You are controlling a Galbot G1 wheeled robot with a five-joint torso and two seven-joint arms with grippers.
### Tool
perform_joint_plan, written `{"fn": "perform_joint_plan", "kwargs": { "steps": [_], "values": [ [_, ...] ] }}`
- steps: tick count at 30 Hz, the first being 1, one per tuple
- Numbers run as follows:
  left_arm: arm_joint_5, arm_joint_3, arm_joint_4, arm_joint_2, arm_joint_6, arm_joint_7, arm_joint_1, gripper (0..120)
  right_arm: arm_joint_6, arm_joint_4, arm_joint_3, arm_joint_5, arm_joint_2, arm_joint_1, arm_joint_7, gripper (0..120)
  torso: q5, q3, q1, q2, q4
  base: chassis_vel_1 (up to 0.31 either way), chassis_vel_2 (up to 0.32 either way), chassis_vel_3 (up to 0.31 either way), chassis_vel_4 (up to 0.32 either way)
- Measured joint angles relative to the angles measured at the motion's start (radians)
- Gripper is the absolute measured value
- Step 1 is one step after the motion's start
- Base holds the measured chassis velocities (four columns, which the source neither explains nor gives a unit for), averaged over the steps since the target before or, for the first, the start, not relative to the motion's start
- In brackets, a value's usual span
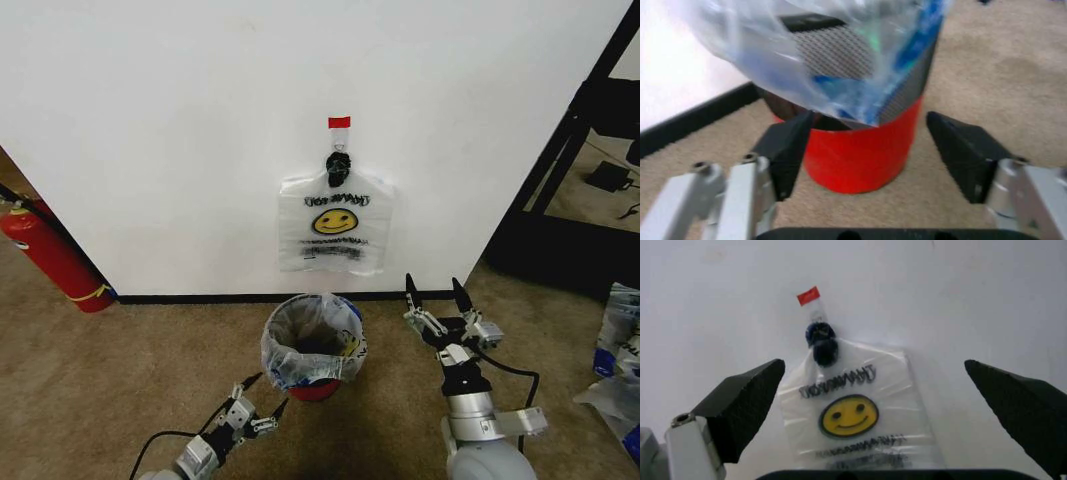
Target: Pick up the garbage bag from the wall and place it over the trash bin.
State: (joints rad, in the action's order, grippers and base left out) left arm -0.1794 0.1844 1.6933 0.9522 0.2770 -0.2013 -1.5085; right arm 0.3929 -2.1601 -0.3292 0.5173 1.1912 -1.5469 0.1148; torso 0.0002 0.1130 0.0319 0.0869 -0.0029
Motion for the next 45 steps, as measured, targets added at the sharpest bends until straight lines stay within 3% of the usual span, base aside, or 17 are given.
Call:
{"fn": "perform_joint_plan", "kwargs": {
  "steps": [2,6,20,26,33,45],
  "values": [
    [-0.001,-0.01,-0.001,0.005,0.0,0.0,0.004,58,-0.006,0.007,0.0,0.005,-0.002,0.009,0.011,100,-0.0002,0.0,0.0,0.0,0.0,0.0,0.0,0.0,0.0],
    [-0.003,-0.018,-0.014,0.014,-0.001,0.017,0.031,53,-0.019,0.019,0.004,0.013,0.002,0.021,0.031,100,-0.0002,0.0,0.0,0.0,-0.0002,0.0,0.0,0.0,0.0],
    [0.001,-0.024,-0.022,0.024,-0.007,0.023,0.052,48,-0.05,0.04,0.014,0.013,0.01,0.036,0.058,100,-0.0002,0.0,0.0,0.0,-0.0002,0.0,0.0,0.0,0.0],
    [0.016,-0.031,-0.046,0.027,-0.007,0.029,0.057,22,-0.063,0.041,0.012,0.02,0.008,0.037,0.083,100,-0.0002,0.0,0.0,0.0,-0.0002,0.0,0.0,0.0,0.0],
    [0.019,-0.028,-0.047,0.028,-0.005,0.033,0.056,0,-0.067,0.04,0.011,0.02,0.007,0.033,0.093,100,-0.0002,0.0,0.0,0.0,-0.0002,0.0,0.0,0.0,0.0],
    [0.045,-0.014,-0.068,0.03,-0.002,-0.001,0.054,0,-0.077,0.041,0.012,0.02,0.011,0.025,0.121,100,-0.0002,0.0,0.0,0.0,-0.0002,0.0,0.0,0.0,0.0]
  ]
}}
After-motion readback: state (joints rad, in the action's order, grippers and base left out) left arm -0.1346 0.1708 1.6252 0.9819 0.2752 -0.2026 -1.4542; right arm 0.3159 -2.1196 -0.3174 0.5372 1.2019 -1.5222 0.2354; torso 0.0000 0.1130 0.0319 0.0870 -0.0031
